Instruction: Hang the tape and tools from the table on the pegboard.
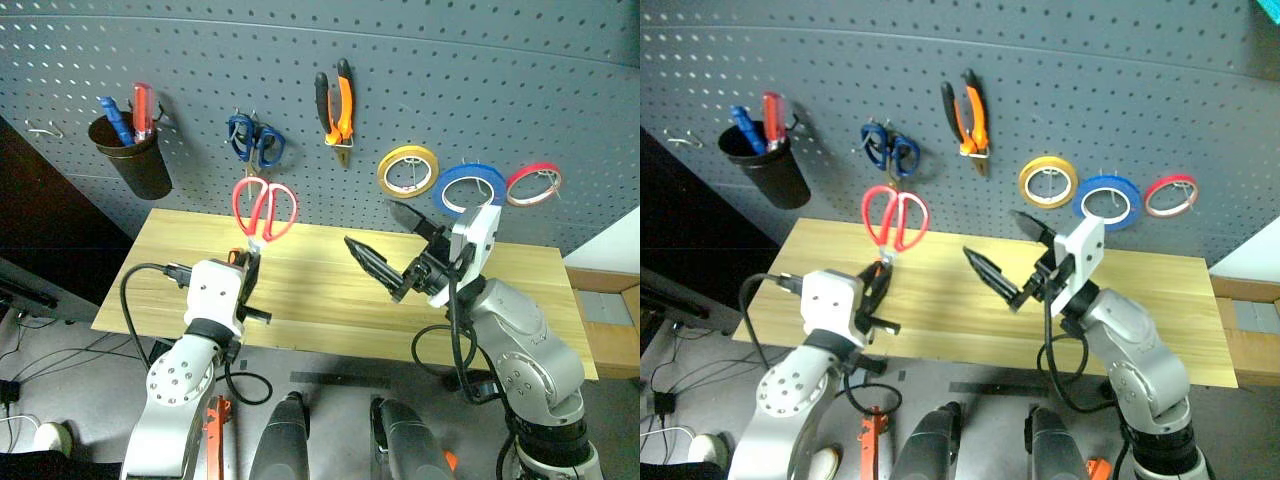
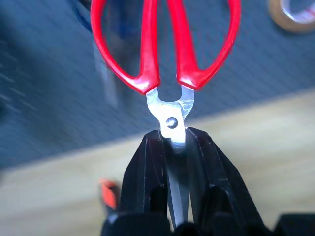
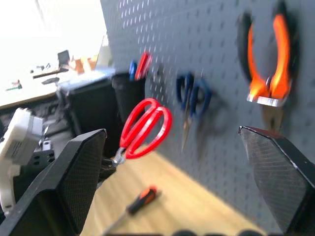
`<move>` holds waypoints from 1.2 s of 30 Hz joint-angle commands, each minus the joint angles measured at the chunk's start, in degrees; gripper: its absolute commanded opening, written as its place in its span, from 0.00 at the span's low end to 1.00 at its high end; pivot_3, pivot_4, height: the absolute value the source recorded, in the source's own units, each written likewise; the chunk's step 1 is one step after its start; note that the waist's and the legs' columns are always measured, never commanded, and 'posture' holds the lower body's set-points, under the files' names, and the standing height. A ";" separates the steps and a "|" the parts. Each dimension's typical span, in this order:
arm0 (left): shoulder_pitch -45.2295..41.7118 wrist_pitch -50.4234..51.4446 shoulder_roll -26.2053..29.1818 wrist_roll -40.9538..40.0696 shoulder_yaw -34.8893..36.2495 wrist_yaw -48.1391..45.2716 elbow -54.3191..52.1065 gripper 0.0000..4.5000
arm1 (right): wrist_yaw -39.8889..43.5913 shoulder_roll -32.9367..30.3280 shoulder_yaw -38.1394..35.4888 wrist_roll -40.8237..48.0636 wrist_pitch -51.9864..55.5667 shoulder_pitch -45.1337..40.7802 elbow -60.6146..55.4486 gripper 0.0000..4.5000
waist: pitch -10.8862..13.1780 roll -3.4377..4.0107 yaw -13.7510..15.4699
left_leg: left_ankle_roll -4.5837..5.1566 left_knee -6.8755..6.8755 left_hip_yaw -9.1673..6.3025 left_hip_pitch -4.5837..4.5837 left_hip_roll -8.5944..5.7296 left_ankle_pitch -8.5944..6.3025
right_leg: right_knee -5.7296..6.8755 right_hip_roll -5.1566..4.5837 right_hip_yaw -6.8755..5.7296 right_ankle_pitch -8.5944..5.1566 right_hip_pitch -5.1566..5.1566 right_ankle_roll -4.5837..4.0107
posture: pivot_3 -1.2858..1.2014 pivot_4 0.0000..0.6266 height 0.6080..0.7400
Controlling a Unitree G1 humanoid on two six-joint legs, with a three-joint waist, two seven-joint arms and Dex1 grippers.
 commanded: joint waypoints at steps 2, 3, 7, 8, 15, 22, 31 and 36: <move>-8.06 -6.65 1.40 1.21 2.03 0.84 5.85 0.05 | -0.78 1.32 -1.20 0.61 -1.97 -4.99 1.72 1.00 | -0.63 -0.12 0.06 | 0.03 0.05 0.00 0.06 -0.01 0.06 | 0.01 0.02 -0.01 0.08 0.08 0.02 | 0.59 0.21 1.00; -9.10 -7.44 1.62 1.08 2.35 0.68 7.26 0.05 | -0.82 1.36 -1.14 0.50 -1.96 -5.67 2.04 1.00 | -0.93 -0.18 0.03 | 0.04 0.05 0.03 0.06 0.00 0.07 | 0.00 0.02 0.00 0.11 0.08 0.00 | 0.59 0.21 1.00; -12.92 -9.96 2.24 0.29 3.28 -0.18 12.74 0.05 | -1.11 1.15 -0.82 -0.38 -2.38 -7.19 3.03 1.00 | -1.76 -0.20 -0.02 | 0.04 -0.02 0.05 0.09 0.00 0.07 | 0.01 0.01 0.01 0.29 0.09 -0.29 | 0.58 0.22 1.00; -14.18 -10.32 2.37 -0.23 3.34 -0.73 14.56 0.05 | -1.46 1.08 -0.76 -0.80 -2.34 -7.39 3.14 1.00 | -1.77 -0.19 -0.03 | 0.04 -0.03 0.04 0.12 0.01 0.07 | 0.06 0.02 0.00 0.29 0.09 -0.30 | 0.58 0.22 1.00; -15.75 -11.10 2.61 -1.48 2.38 -3.40 19.38 0.05 | -2.56 0.37 -0.49 -1.38 -1.28 -5.89 1.65 1.00 | -1.77 -0.19 -0.12 | 0.06 0.00 0.07 0.62 0.02 0.08 | 0.19 0.05 0.05 0.28 0.55 -0.32 | 0.57 0.24 1.00; -13.82 -8.33 1.89 -3.02 2.39 -4.65 18.63 0.05 | -2.12 -0.96 -0.19 -1.70 -1.85 -4.10 1.33 1.00 | -1.77 -0.19 -0.23 | 0.07 -0.01 0.07 0.98 0.06 0.07 | 0.14 0.07 0.06 0.26 0.96 -0.34 | 0.57 0.26 1.00; -13.70 -4.95 1.70 -4.19 3.97 -3.56 18.84 0.43 | -1.28 -1.48 0.02 -1.68 -2.33 -3.06 1.52 1.00 | -1.77 -0.19 -0.20 | 0.07 0.02 0.05 1.00 0.07 0.08 | 0.19 0.08 0.05 0.26 0.98 -0.34 | 0.57 0.27 1.00; -13.67 -4.04 1.78 -4.35 3.68 -3.70 18.05 0.80 | -0.86 -1.47 0.37 -1.66 -2.23 -2.68 1.43 1.00 | -1.77 -0.19 -0.19 | 0.07 0.02 0.05 1.00 0.07 0.08 | 0.20 0.08 0.05 0.26 0.98 -0.34 | 0.58 0.28 1.00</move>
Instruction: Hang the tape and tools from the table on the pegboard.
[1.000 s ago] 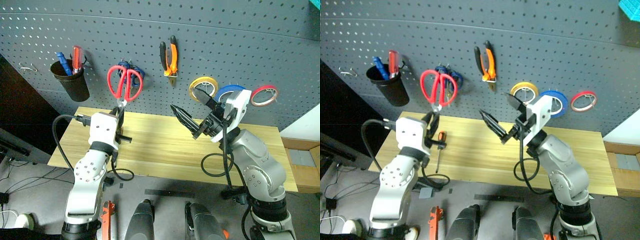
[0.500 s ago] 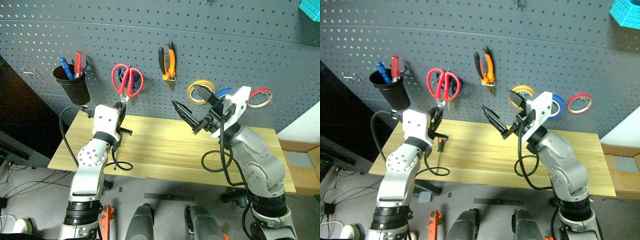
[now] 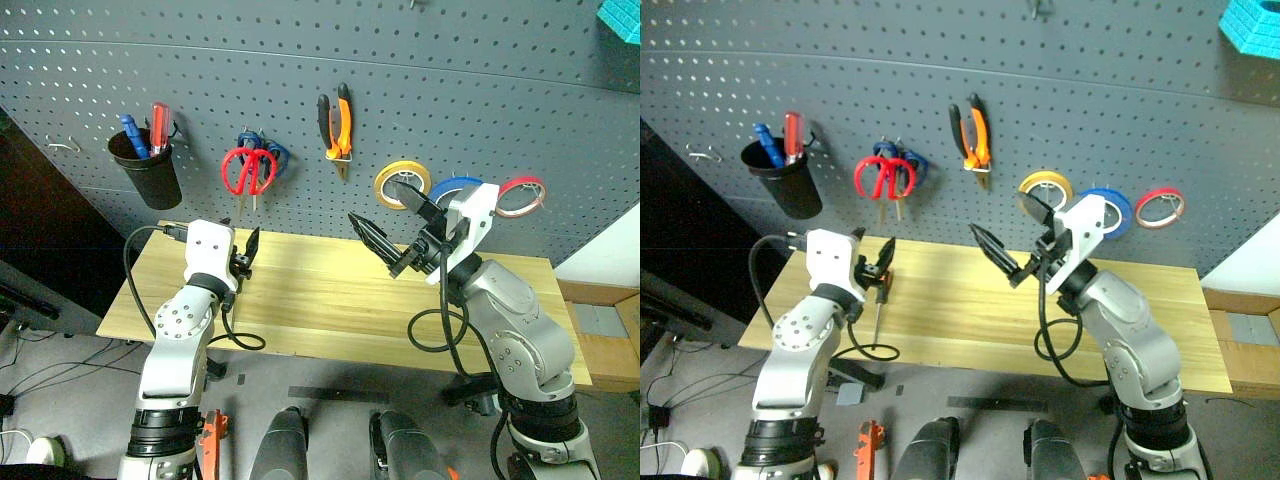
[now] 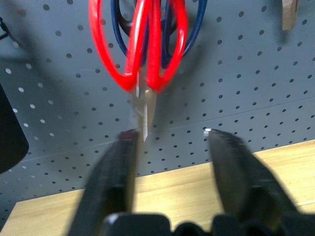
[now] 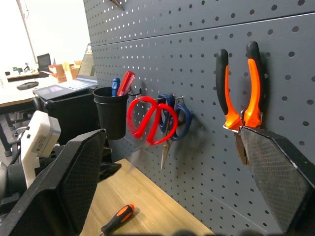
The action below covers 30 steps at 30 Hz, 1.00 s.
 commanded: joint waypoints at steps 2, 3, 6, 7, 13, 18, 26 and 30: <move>0.21 0.62 0.31 -0.51 0.08 -0.28 -3.23 0.96 | 0.69 -0.37 0.35 0.28 -1.01 0.81 -2.99 1.00 | 0.00 0.00 0.00 | 0.00 0.00 0.00 0.00 0.00 0.00 | 0.00 0.00 0.00 0.00 0.00 0.00 | 0.58 0.28 1.00; 0.57 0.75 0.37 -0.53 -0.01 -0.41 -3.47 0.99 | 0.82 -0.47 0.40 0.39 -0.81 0.98 -3.21 1.00 | 0.00 0.00 0.00 | 0.00 0.00 0.00 0.00 0.00 0.00 | 0.00 0.00 0.00 0.00 0.00 0.00 | 0.57 0.28 1.00; 2.98 1.27 0.59 -0.02 0.00 -0.31 -3.85 0.99 | 2.20 -1.81 1.49 0.81 0.37 1.99 -4.02 1.00 | 0.01 0.01 -0.01 | 0.00 0.00 0.01 0.00 0.00 0.00 | 0.00 0.00 0.02 0.00 0.00 0.00 | 0.57 0.31 1.00; 3.60 1.56 0.63 0.10 -0.02 -0.22 -4.09 0.99 | 2.99 -2.66 2.22 0.86 0.89 2.51 -4.34 1.00 | 0.01 0.02 -0.03 | 0.00 0.00 0.01 0.00 0.00 0.00 | 0.00 0.00 0.02 0.00 0.00 0.00 | 0.57 0.31 1.00; 11.21 14.11 -0.96 -0.38 5.72 5.35 -6.14 0.99 | 7.74 -10.18 11.03 -2.54 4.29 6.42 -7.21 1.00 | 0.44 0.13 -0.32 | 0.02 -0.02 0.04 0.07 0.04 -0.02 | -0.01 0.01 0.09 -0.23 0.03 0.19 | 0.56 0.46 1.00; 8.70 17.53 2.82 -0.95 6.27 2.64 0.47 0.99 | 4.72 -7.65 15.06 -4.71 7.59 3.98 -5.82 1.00 | 3.12 0.33 -0.33 | 0.16 0.01 -0.01 0.22 0.11 0.07 | 0.22 0.08 0.08 -0.46 0.04 -0.19 | 0.56 0.59 1.00; -1.73 16.00 3.83 -5.14 7.48 -1.41 15.05 0.99 | 3.12 -3.54 17.04 -8.19 11.75 -4.86 1.14 1.00 | 7.19 0.44 -0.21 | 0.18 0.01 0.10 -0.15 0.05 0.10 | 0.12 -0.01 0.11 -0.27 -0.22 0.28 | 0.56 0.71 1.00; -5.10 14.02 4.50 -4.61 6.38 -2.47 19.60 0.99 | 2.87 -4.13 15.65 -8.84 13.76 -6.11 1.38 1.00 | 8.58 0.40 -0.22 | 0.05 -0.10 0.02 -0.20 0.06 0.00 | 0.15 -0.06 0.01 -0.24 -0.28 0.09 | 0.55 0.74 1.00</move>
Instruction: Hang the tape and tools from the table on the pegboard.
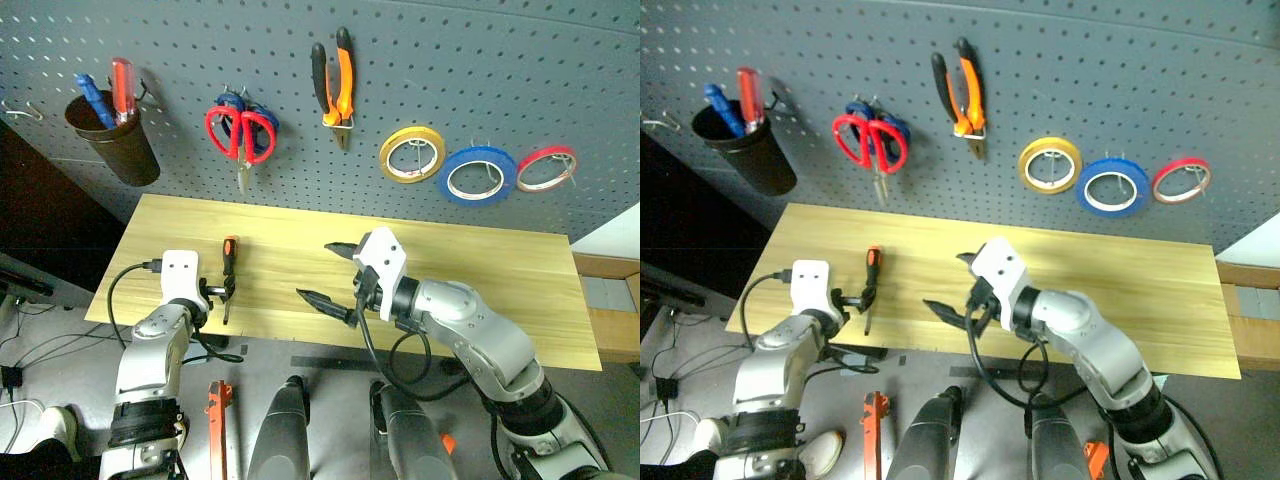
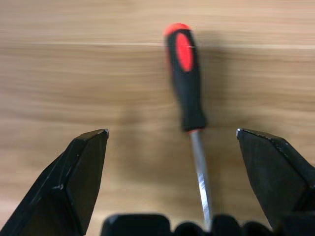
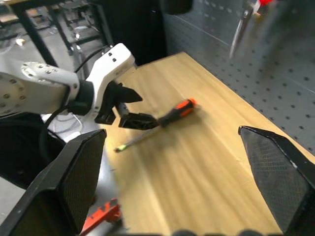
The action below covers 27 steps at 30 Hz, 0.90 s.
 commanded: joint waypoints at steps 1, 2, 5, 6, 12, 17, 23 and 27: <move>-2.08 -2.36 1.20 0.09 -0.49 -0.90 2.53 0.99 | -0.03 -1.00 -2.00 -0.13 1.83 -0.22 -2.26 1.00 | 0.82 0.01 -0.05 | -0.02 0.00 -0.02 0.00 0.00 -0.04 | 0.03 -0.02 -0.02 -0.02 0.01 -0.06 | 0.54 0.75 1.00; -2.45 -2.45 1.25 0.11 -0.58 -0.94 2.85 0.99 | 0.05 -1.35 -2.22 -0.03 2.37 -0.10 -2.88 1.00 | 1.16 0.03 -0.13 | -0.03 -0.03 -0.03 -0.04 0.01 -0.05 | 0.01 -0.01 -0.02 -0.03 -0.04 -0.07 | 0.54 0.76 1.00; -3.12 -2.67 1.32 -0.08 -0.19 -0.76 3.94 0.99 | 0.19 -1.79 -2.78 0.95 4.14 0.41 -4.69 1.00 | 1.99 0.02 -0.48 | -0.04 -0.03 0.00 -0.10 -0.01 -0.06 | 0.01 -0.06 0.00 -0.07 -0.10 0.01 | 0.54 0.77 1.00; -3.44 -2.60 1.21 -0.38 0.44 -0.31 4.62 0.99 | 0.32 -2.00 -2.82 1.14 4.61 0.55 -5.21 1.00 | 2.09 0.02 -0.71 | -0.04 -0.03 0.02 -0.12 0.00 -0.06 | 0.01 -0.06 0.03 -0.13 -0.14 0.10 | 0.54 0.77 1.00; -6.13 -3.06 2.90 -0.71 0.37 -1.95 9.91 0.99 | 1.14 -3.48 -3.25 2.15 7.81 1.24 -8.40 1.00 | 3.07 0.02 -1.33 | -0.05 -0.04 0.04 -0.13 0.00 -0.05 | 0.05 -0.04 0.07 -0.21 -0.22 0.24 | 0.54 0.79 1.00; -9.09 -3.06 4.47 -0.61 -0.14 -3.31 13.84 0.99 | 1.27 -4.51 -3.95 2.14 8.98 1.30 -8.66 1.00 | 3.21 0.03 -1.39 | -0.08 -0.04 0.10 -0.13 0.00 -0.03 | 0.04 -0.04 0.13 -0.23 -0.25 0.27 | 0.54 0.80 1.00; -10.55 -2.98 5.32 -0.41 -0.57 -4.24 16.34 0.96 | 1.11 -4.61 -4.22 2.06 9.66 1.36 -8.99 1.00 | 3.22 0.03 -1.44 | -0.09 -0.15 0.17 -0.20 0.00 -0.03 | 0.01 -0.05 0.19 -0.25 -0.41 0.31 | 0.54 0.78 1.00; -10.97 -2.94 5.10 -0.63 -0.59 -4.55 16.28 0.72 | 1.18 -4.55 -4.24 2.03 9.56 1.41 -9.00 1.00 | 3.22 0.03 -1.42 | -0.11 -0.12 0.16 -0.60 0.01 -0.01 | 0.07 -0.04 0.17 -0.25 -0.84 0.31 | 0.54 0.77 1.00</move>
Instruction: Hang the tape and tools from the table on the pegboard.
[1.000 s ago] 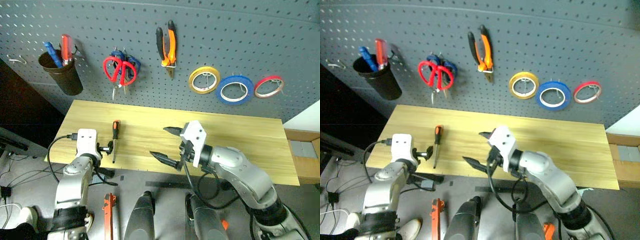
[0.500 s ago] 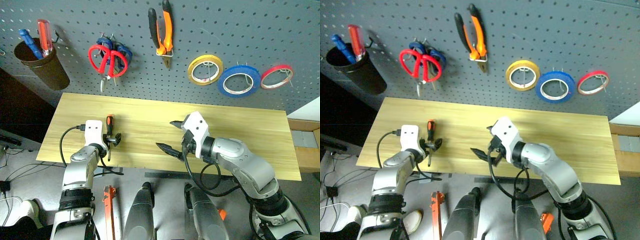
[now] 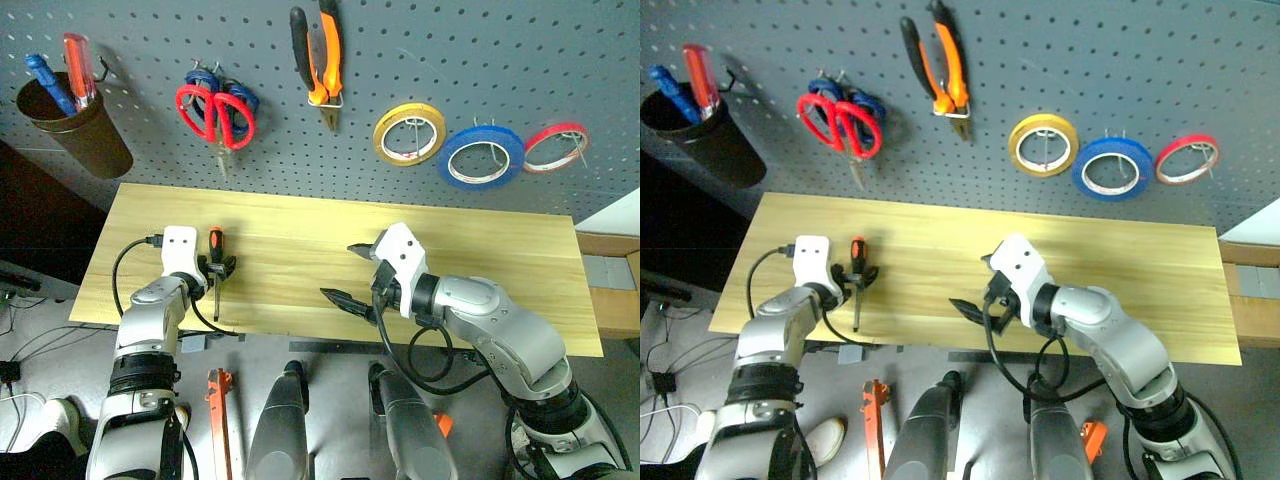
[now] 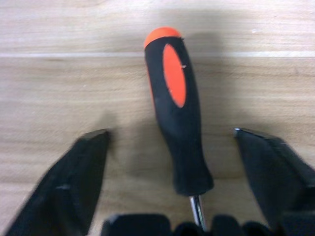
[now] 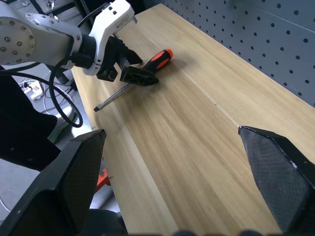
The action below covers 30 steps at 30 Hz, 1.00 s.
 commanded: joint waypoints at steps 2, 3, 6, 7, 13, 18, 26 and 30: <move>0.11 -0.34 0.57 0.01 0.01 0.18 1.42 0.55 | 0.37 0.09 -0.54 0.74 -0.50 0.30 -2.99 1.00 | 0.00 0.00 0.01 | 0.00 0.02 -0.01 -0.09 0.00 0.00 | -0.02 0.00 -0.01 0.00 -0.04 0.00 | 0.54 0.76 1.00; -0.13 -0.58 0.60 0.08 0.02 0.22 1.83 0.48 | 0.43 0.13 -0.55 0.69 -0.69 0.19 -2.79 1.00 | 0.00 0.00 0.01 | 0.00 0.02 -0.03 -0.11 -0.01 0.00 | -0.03 -0.01 -0.03 0.00 -0.05 0.00 | 0.54 0.75 1.00; -0.45 -1.53 0.77 0.57 -0.25 0.39 2.57 0.26 | 0.81 -0.08 -0.51 0.28 -1.62 0.12 -2.06 1.00 | 0.00 0.00 0.01 | 0.00 0.02 -0.04 -0.13 -0.02 0.00 | -0.04 -0.02 -0.04 0.00 -0.05 0.01 | 0.54 0.74 1.00; -0.20 -1.69 0.80 0.82 -0.39 0.66 2.07 0.17 | 0.98 -0.26 -0.58 0.13 -1.98 0.22 -1.89 1.00 | -0.01 -0.01 0.01 | 0.00 0.03 -0.04 -0.14 -0.02 0.00 | -0.04 -0.02 -0.04 0.00 -0.05 0.01 | 0.54 0.73 1.00; 9.87 0.11 0.50 1.85 -3.69 -0.07 -16.45 0.15 | 1.68 0.40 -2.60 1.20 -4.94 1.67 -1.87 1.00 | -0.15 -0.11 -0.16 | -0.02 0.01 -0.07 -0.26 0.01 0.00 | -0.09 -0.09 -0.08 0.02 -0.11 -0.01 | 0.55 0.63 1.00; 21.01 3.80 0.10 5.61 -6.94 3.72 -43.97 0.15 | 0.02 9.41 -8.36 11.14 -4.96 3.78 -4.92 1.00 | -0.45 -0.35 0.40 | -0.36 -0.06 -0.31 -0.52 0.12 0.10 | -0.08 -0.45 -0.32 0.21 -0.26 -0.32 | 0.58 0.48 1.00; 16.38 1.56 3.49 18.20 -0.18 14.20 -60.71 0.15 | -6.41 19.12 -12.36 15.24 -7.47 -2.32 -2.20 1.00 | -4.38 -0.46 1.90 | -0.75 -0.06 -1.05 -0.87 -0.09 0.36 | -0.25 -0.21 -1.31 0.35 -0.25 -0.56 | 0.61 0.31 1.00; 4.55 -6.03 7.76 19.56 2.86 17.09 -50.21 0.15 | -9.34 22.63 -12.41 10.83 -12.77 -9.83 4.51 1.00 | -6.25 -0.60 2.20 | -1.01 -0.17 -1.38 -0.84 -0.01 0.81 | -0.22 -0.01 -1.67 0.39 -0.20 -0.61 | 0.62 0.27 1.00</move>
